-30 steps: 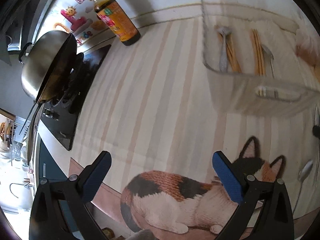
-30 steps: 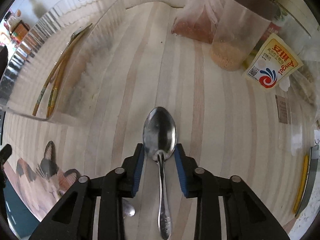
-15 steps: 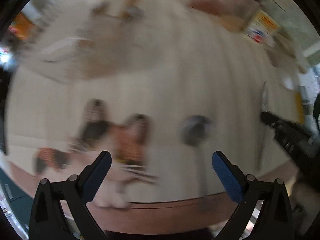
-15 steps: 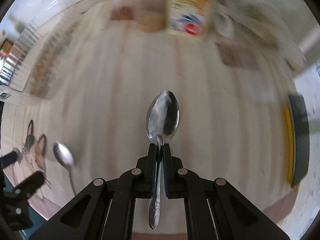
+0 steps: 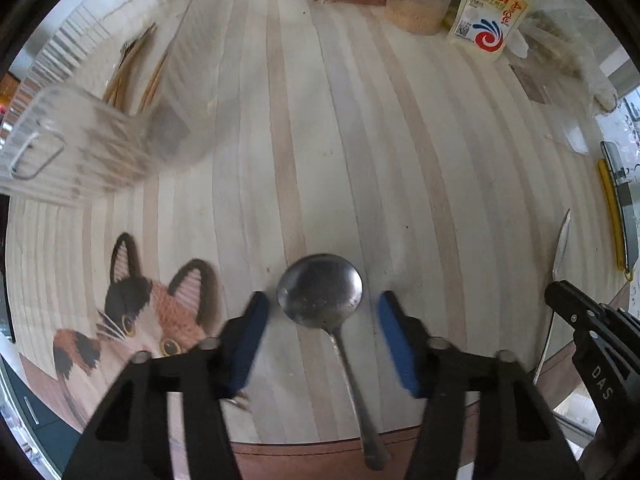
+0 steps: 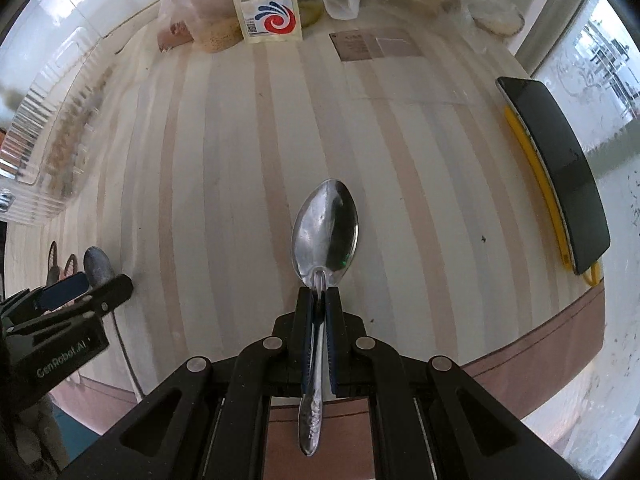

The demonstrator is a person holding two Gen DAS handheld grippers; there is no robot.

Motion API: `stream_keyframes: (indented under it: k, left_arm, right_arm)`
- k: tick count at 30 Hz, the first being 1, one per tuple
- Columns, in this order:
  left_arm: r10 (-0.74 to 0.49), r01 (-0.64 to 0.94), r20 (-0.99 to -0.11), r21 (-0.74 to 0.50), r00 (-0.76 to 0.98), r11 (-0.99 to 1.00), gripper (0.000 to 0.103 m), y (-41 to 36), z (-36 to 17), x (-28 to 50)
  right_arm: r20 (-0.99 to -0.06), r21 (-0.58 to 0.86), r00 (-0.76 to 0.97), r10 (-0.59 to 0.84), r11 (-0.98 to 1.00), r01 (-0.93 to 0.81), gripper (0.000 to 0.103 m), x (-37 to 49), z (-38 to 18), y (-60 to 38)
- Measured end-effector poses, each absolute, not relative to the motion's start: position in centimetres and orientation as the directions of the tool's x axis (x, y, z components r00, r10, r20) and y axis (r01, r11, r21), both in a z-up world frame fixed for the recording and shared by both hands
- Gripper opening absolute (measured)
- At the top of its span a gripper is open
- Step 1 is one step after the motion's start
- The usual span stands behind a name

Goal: Organize utensils

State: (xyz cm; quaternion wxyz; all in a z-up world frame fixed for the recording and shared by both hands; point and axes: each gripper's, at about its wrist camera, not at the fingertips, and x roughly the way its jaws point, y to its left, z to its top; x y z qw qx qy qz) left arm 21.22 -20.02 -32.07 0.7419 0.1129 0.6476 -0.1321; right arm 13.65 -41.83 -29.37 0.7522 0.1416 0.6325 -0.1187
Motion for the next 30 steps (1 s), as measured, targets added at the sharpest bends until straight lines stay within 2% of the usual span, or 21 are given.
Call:
stream_keyframes:
  k: [2,16,28,30]
  left_arm:
    - [-0.055,0.357,-0.99,-0.006,0.127,0.934,0.038,-20.0,-32.1,21.4]
    - [-0.039,0.335,-0.986,0.019,0.164,0.942,0.038,-12.5,-31.3,21.9]
    - [-0.076,0.388,-0.959,0.038,0.273,0.921,0.038,-10.4,-26.9,20.3]
    - [-0.085,0.393,-0.954,0.036,0.287,0.919,0.038,-11.9,-25.1,20.6]
  right_arm:
    - [-0.985,0.072,0.174,0.01,0.933,0.353,0.006,12.9,-29.3,-41.0]
    - [-0.968,0.159,0.234,0.095,0.949,0.272,0.006,12.9,-28.5,-36.3]
    - [-0.945,0.164,0.318,0.081,0.956,0.242,0.0,14.0,-26.1,-35.3]
    - [-0.938,0.172,0.336,0.083,0.954,0.244,0.0,13.6,-25.4,-35.7]
